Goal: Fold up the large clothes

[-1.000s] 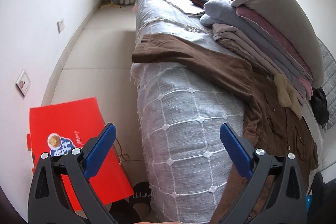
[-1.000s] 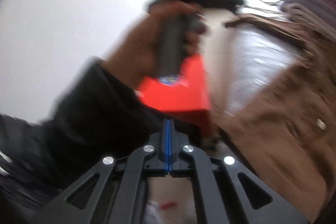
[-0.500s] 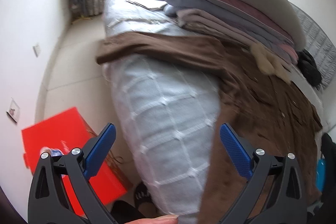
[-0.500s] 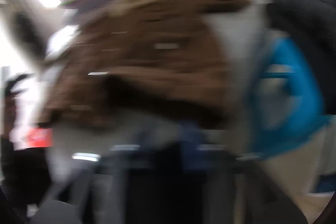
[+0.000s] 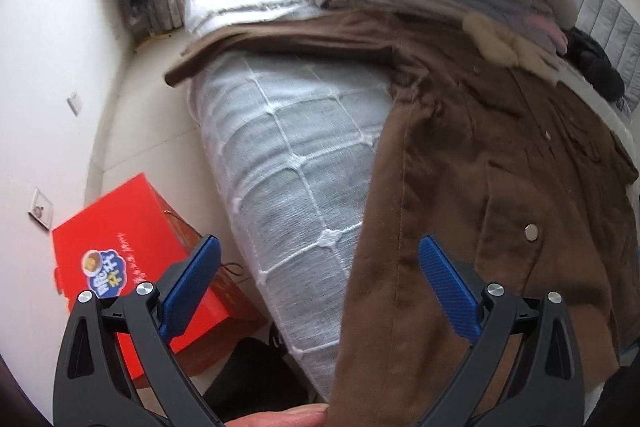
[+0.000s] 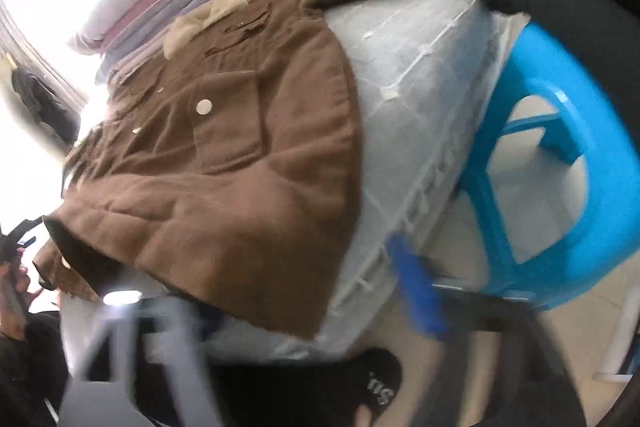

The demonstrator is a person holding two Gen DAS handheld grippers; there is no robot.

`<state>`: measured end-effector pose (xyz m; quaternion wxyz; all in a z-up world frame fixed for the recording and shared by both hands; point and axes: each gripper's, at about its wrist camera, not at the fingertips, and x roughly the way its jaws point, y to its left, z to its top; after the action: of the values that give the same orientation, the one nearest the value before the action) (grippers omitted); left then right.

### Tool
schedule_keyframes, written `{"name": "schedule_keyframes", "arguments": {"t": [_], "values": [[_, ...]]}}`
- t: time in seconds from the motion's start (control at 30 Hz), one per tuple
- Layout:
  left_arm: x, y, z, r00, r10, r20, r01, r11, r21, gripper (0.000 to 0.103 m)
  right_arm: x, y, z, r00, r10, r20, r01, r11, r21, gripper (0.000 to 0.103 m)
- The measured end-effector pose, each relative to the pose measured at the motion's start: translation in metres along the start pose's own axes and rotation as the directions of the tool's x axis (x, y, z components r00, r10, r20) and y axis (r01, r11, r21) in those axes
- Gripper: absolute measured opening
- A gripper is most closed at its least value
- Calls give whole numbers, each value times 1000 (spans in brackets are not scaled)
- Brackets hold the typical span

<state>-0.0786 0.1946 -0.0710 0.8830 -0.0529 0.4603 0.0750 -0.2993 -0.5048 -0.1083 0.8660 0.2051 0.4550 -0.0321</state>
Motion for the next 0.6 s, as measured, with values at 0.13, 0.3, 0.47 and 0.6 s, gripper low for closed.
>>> {"name": "schedule_keyframes", "arguments": {"t": [0.13, 0.3, 0.47, 0.6], "values": [[29, -7, 6, 979, -174, -108, 166, 983, -83, 95, -1, 6, 8, 998, 52, -25, -52, 998, -19, 16], [33, -25, 14, 976, -183, -116, 176, 982, -62, 90, -52, 9, 43, 981, 166, 98, -169, 986, 16, 13], [-39, 13, 57, 960, -278, 25, 278, 941, -195, 79, -98, 38, 82, 981, 145, 128, -134, 987, -90, 12], [-73, 36, 77, 972, -214, 94, 227, 958, -174, 79, -113, 37, 78, 984, 130, 125, -118, 988, -95, 12]]}}
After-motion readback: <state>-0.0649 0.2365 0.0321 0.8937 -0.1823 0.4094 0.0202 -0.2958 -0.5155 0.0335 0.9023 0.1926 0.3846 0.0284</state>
